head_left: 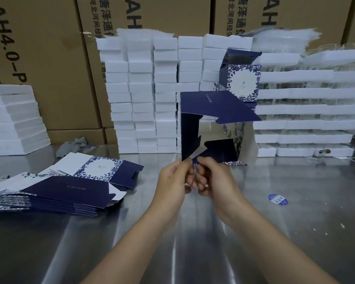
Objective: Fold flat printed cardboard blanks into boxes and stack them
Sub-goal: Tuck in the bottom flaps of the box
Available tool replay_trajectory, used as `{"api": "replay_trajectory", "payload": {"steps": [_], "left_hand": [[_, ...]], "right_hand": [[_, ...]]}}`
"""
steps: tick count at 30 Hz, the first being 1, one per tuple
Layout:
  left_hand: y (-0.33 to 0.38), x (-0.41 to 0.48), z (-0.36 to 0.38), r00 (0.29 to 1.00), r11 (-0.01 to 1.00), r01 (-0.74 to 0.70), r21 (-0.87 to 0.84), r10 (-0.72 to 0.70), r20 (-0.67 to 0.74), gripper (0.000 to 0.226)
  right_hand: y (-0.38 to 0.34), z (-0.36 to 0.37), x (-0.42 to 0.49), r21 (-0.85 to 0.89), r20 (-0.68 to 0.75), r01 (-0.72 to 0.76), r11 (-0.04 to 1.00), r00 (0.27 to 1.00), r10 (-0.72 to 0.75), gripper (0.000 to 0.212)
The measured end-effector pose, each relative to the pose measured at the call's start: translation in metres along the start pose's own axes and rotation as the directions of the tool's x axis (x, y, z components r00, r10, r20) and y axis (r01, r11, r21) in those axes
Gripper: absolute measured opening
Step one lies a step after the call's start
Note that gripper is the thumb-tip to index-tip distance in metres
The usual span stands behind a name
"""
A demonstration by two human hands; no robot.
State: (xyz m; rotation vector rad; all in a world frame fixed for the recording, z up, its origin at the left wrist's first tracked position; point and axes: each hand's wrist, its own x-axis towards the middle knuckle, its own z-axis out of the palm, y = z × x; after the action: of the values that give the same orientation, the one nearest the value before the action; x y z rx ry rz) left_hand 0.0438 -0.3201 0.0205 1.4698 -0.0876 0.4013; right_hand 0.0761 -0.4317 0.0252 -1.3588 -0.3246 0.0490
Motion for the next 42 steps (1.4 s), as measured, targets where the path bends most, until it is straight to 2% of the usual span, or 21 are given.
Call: {"api": "replay_trajectory", "payload": {"steps": [6,10,14,21,25,31,34,38,40,42], "left_hand": [[0.003,-0.002,0.000,0.999,0.997,0.045,-0.055,-0.044,0.024,0.046],[0.005,-0.002,0.000,0.998,0.994,0.056,-0.093,-0.054,0.016,0.041],[0.007,0.002,-0.003,0.997,0.990,0.068,-0.120,-0.072,-0.034,0.041],[0.007,0.003,-0.007,0.994,0.987,0.067,-0.143,-0.079,-0.077,0.043],[0.006,0.005,-0.011,0.987,0.986,0.087,-0.144,-0.105,-0.124,0.038],[0.004,0.006,-0.011,0.992,0.994,0.039,-0.105,-0.052,-0.118,0.036],[0.003,0.007,-0.012,0.990,0.992,0.066,-0.112,-0.079,-0.118,0.039],[0.002,0.005,-0.011,0.990,0.982,0.125,-0.143,-0.133,-0.049,0.043],[0.004,0.006,-0.011,0.987,0.984,0.144,-0.105,-0.150,-0.054,0.034],[0.006,0.006,-0.012,0.990,0.992,0.110,-0.065,-0.115,-0.077,0.011]], "right_hand": [[-0.001,0.003,-0.001,0.030,0.020,0.024,0.999,1.000,-0.024,0.048],[-0.004,0.002,-0.001,-0.027,0.041,0.003,1.000,0.999,-0.002,0.044],[-0.006,-0.005,0.002,0.006,-0.083,0.053,0.999,0.995,-0.052,0.046],[-0.006,0.000,0.002,-0.032,-0.103,0.069,0.997,0.992,-0.072,0.038],[-0.010,-0.005,0.003,0.021,-0.205,0.176,0.984,0.964,-0.168,0.057],[-0.010,-0.008,0.006,0.075,-0.266,0.139,0.987,0.957,-0.115,0.051],[-0.006,-0.009,0.006,0.000,-0.234,0.160,0.987,0.960,-0.155,0.045],[-0.001,-0.003,0.003,-0.038,-0.101,0.176,0.984,0.979,-0.179,0.043],[-0.001,-0.002,0.003,-0.030,-0.105,0.202,0.979,0.973,-0.204,0.045],[-0.001,-0.003,0.004,-0.009,-0.113,0.208,0.978,0.972,-0.208,0.053]]}}
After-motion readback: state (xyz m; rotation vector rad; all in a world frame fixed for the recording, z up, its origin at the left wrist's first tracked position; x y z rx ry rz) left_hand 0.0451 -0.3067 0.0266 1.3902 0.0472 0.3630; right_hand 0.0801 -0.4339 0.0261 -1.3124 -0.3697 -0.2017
